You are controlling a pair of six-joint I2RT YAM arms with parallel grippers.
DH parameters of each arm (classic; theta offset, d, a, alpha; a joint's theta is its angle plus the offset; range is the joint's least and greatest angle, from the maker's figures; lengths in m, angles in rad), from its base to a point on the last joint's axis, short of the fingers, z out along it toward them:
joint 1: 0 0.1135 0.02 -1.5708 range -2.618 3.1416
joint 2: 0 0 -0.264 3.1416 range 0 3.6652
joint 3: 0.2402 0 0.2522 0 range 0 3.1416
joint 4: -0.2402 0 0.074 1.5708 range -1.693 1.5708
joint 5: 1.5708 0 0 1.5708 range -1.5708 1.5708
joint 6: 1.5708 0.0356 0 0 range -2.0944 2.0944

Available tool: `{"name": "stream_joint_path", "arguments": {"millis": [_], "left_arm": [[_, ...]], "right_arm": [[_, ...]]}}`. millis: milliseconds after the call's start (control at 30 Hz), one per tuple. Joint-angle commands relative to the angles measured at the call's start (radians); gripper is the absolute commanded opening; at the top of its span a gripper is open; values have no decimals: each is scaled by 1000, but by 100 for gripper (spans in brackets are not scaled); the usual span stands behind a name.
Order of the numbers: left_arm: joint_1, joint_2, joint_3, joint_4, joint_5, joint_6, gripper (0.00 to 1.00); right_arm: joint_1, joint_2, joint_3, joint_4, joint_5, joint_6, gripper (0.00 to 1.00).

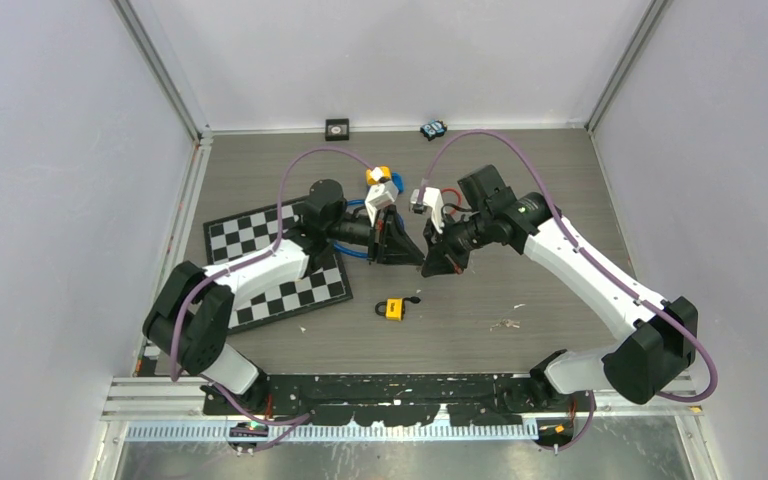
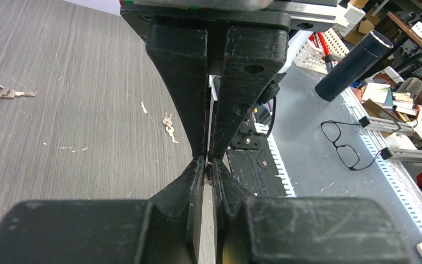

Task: Unlock with the key

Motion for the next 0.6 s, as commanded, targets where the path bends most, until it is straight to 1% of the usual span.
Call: {"name": "stream_joint_path", "arguments": {"millis": [0,133,167,200,233,433,567], "left_arm": [[-17,13,12,15,53,-29,11],[-18,14,7,15,50,-26,7],[-19,14,7,15,49,-24,5],[-19,16,7,15,50,-24,1],[-19,16,7,15,49,-23,0],[-22,12,-7,17,44,-12,0],[-21,-11,-38,24,40,9,0]], "right_arm": [[7,-3,19,62,0,2,1],[7,-3,21,64,-1,4,1],[7,-4,21,66,-1,4,0],[7,-4,19,66,-1,6,1],[7,-4,18,66,-1,6,1],[7,-8,19,71,8,15,1],[4,-8,20,77,31,36,8]]}}
